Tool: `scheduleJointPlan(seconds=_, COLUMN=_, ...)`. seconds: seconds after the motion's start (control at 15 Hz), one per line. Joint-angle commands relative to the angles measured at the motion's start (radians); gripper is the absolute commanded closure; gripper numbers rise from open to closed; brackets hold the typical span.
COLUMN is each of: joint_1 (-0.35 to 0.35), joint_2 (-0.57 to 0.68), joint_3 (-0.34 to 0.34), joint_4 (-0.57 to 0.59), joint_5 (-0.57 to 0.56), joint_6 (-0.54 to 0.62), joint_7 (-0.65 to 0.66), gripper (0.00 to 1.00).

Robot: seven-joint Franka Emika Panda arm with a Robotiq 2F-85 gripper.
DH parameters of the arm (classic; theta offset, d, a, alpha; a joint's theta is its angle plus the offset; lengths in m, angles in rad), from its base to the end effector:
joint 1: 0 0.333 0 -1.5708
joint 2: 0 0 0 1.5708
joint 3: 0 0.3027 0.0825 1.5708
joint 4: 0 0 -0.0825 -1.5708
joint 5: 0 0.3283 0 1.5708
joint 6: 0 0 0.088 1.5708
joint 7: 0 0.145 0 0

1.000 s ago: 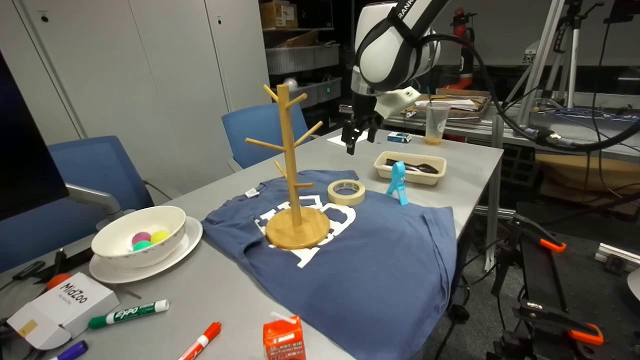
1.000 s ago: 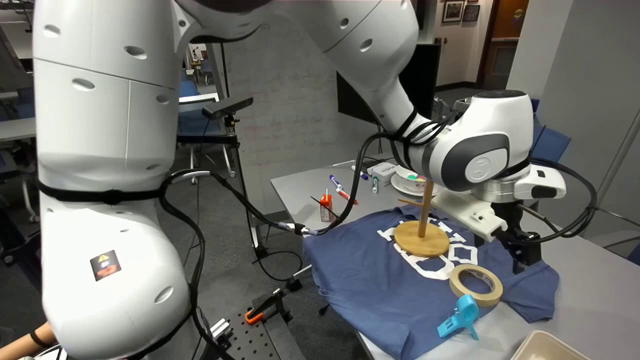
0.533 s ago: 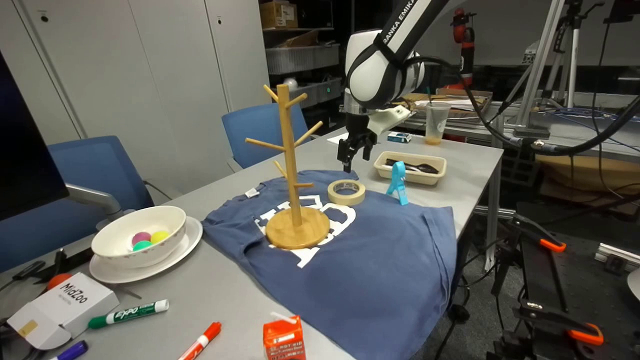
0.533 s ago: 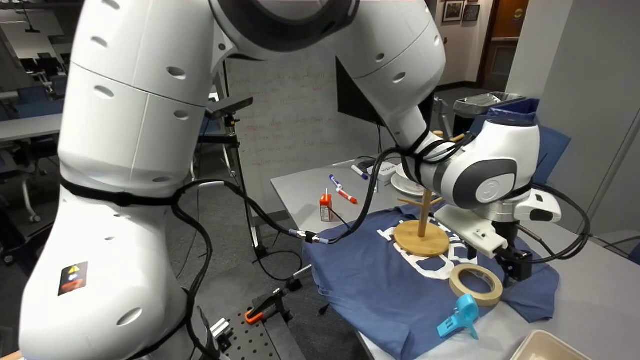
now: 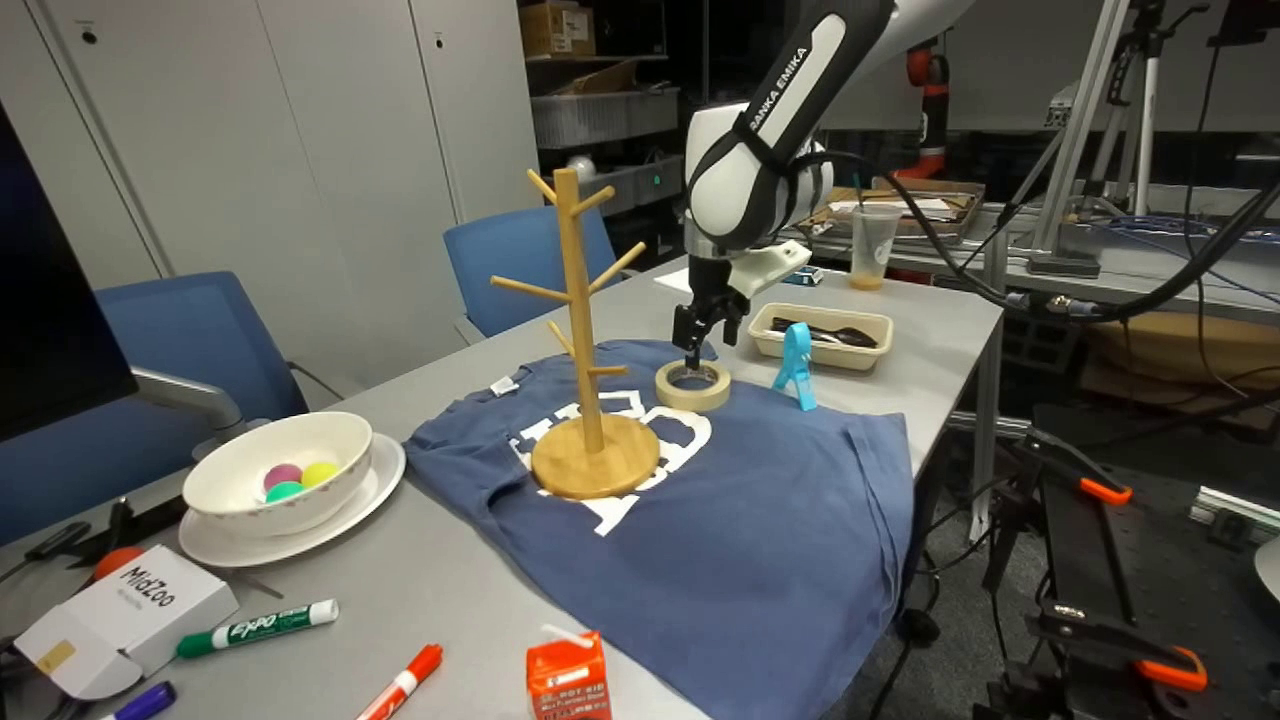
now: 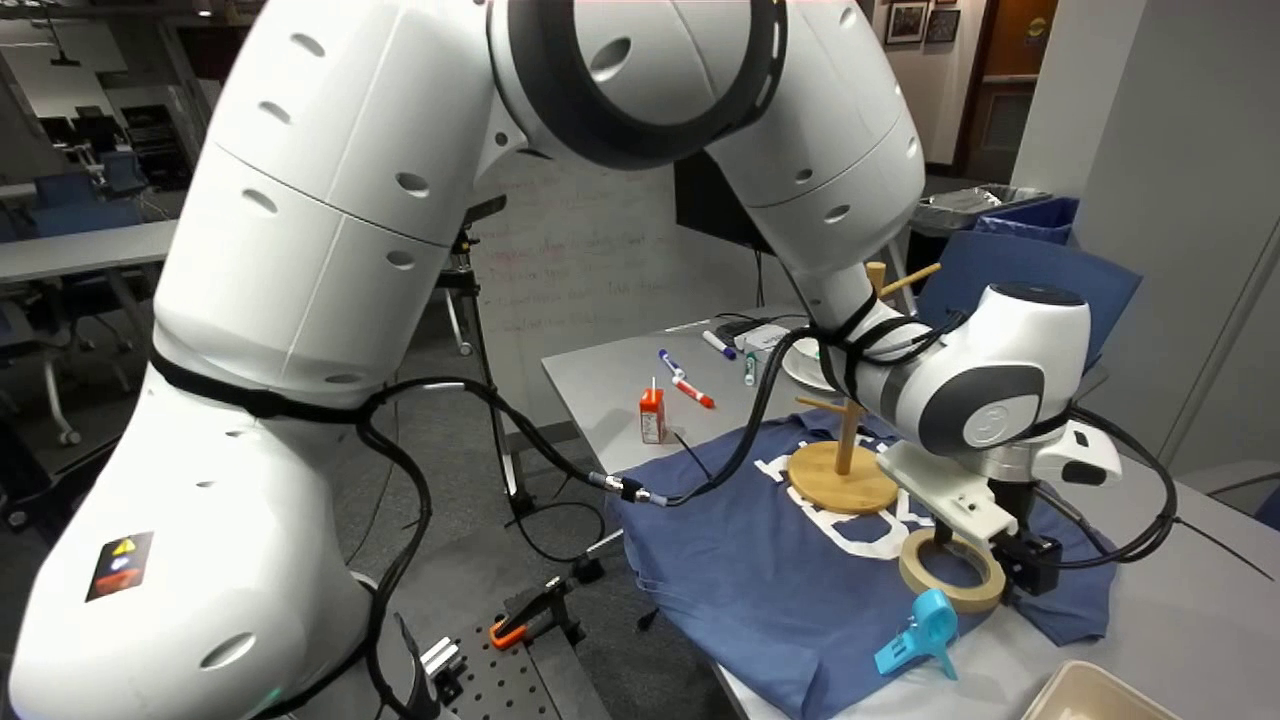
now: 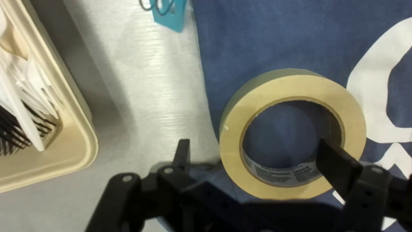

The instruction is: Pick up the light blue cloth pin from the wooden stand and put it on the table.

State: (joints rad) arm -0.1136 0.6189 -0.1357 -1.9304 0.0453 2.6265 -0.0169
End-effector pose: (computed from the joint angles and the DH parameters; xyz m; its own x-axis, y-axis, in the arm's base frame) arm 0.5764 -0.1449 0.1707 0.9679 -0.2374 0.0829 -0.2422 -0.9687 0.0544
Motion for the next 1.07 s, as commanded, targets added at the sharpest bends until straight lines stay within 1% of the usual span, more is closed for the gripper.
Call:
scheduleJointPlan(seconds=0.0, joint_1=-0.032, joint_2=0.045, joint_3=0.022, joint_4=0.060, joint_5=-0.003, joint_6=-0.024, joint_7=-0.011, gripper=0.00)
scheduleJointPlan(seconds=0.27, joint_1=-0.036, joint_2=0.070, joint_3=0.019, joint_4=0.083, joint_5=-0.005, joint_6=-0.024, joint_7=-0.008, gripper=0.00)
scheduleJointPlan(seconds=0.47, joint_1=-0.037, joint_2=0.085, joint_3=0.018, joint_4=0.096, joint_5=-0.006, joint_6=-0.024, joint_7=-0.005, gripper=0.09)
scheduleJointPlan(seconds=0.53, joint_1=-0.039, joint_2=0.088, joint_3=0.019, joint_4=0.099, joint_5=-0.006, joint_6=-0.024, joint_7=-0.007, gripper=0.26)
scheduleJointPlan(seconds=0.67, joint_1=-0.039, joint_2=0.094, joint_3=0.019, joint_4=0.103, joint_5=-0.005, joint_6=-0.023, joint_7=-0.007, gripper=0.45)
scheduleJointPlan(seconds=0.93, joint_1=-0.041, joint_2=0.101, joint_3=0.021, joint_4=0.110, joint_5=-0.004, joint_6=-0.023, joint_7=-0.008, gripper=0.75)
scheduleJointPlan(seconds=1.0, joint_1=-0.040, joint_2=0.099, joint_3=0.020, joint_4=0.109, joint_5=-0.005, joint_6=-0.022, joint_7=-0.007, gripper=0.84)
